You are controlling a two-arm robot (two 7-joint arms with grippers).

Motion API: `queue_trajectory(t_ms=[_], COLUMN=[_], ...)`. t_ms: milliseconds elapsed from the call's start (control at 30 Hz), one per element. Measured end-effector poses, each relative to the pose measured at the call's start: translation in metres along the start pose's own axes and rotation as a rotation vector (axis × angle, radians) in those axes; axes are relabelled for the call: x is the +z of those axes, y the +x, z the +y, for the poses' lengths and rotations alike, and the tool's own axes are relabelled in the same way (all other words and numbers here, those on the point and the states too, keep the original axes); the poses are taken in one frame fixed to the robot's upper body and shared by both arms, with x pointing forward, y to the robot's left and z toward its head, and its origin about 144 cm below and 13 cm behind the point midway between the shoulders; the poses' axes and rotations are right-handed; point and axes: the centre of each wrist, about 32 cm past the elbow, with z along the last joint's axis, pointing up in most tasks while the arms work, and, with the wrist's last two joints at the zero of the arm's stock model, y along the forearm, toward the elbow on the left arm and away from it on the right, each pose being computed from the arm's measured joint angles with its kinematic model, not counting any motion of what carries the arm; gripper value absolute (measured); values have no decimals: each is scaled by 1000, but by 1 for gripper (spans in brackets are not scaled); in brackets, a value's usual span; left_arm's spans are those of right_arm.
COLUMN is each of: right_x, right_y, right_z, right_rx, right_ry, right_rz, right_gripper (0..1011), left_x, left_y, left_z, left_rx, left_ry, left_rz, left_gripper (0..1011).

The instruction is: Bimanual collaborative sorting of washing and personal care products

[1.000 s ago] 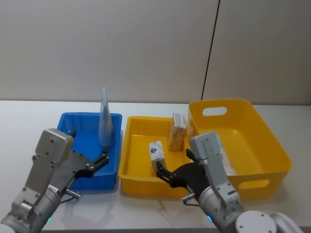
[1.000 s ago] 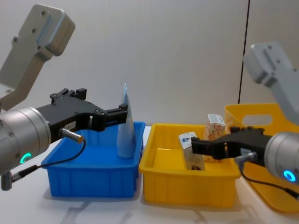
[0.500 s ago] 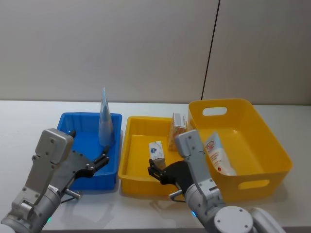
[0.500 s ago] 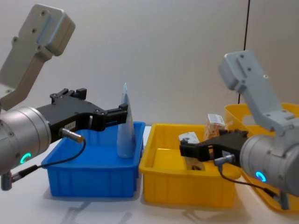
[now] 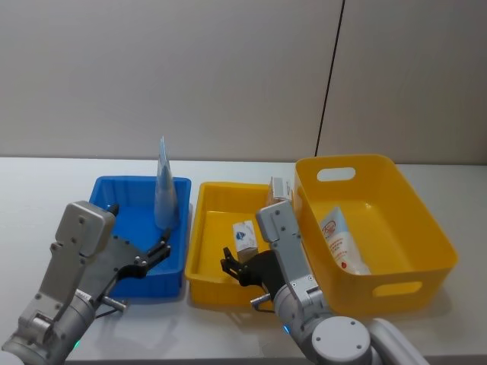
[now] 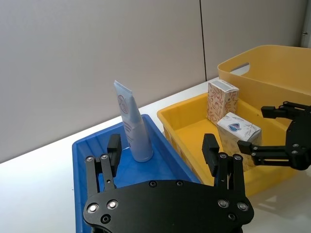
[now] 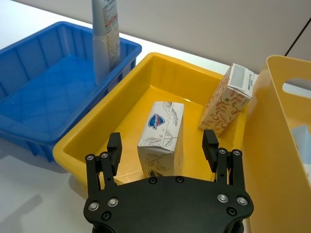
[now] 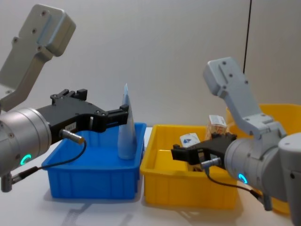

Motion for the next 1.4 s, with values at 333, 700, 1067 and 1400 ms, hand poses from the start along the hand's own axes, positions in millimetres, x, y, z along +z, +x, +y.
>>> queue_trajectory(t_ms=[333,700,1067,1400], right_x=[-4,-8,-10,-11], right_y=[-4,-7,-8,-9], right_z=[9,17,21,23], right_rx=[-22,-39,-44,-47], right_ry=[-23,-35,-37,-37], right_rz=[-17,-32,-40,-43], right_gripper=[1002,1002,1002,978], left_x=[0,0,0,0], left_y=[0,0,0,0], left_z=[0,0,0,0], left_rx=[0,0,0,0], left_ry=[0,0,0,0], left_rz=[0,0,0,0], left_gripper=[1001,1001,1001,1001])
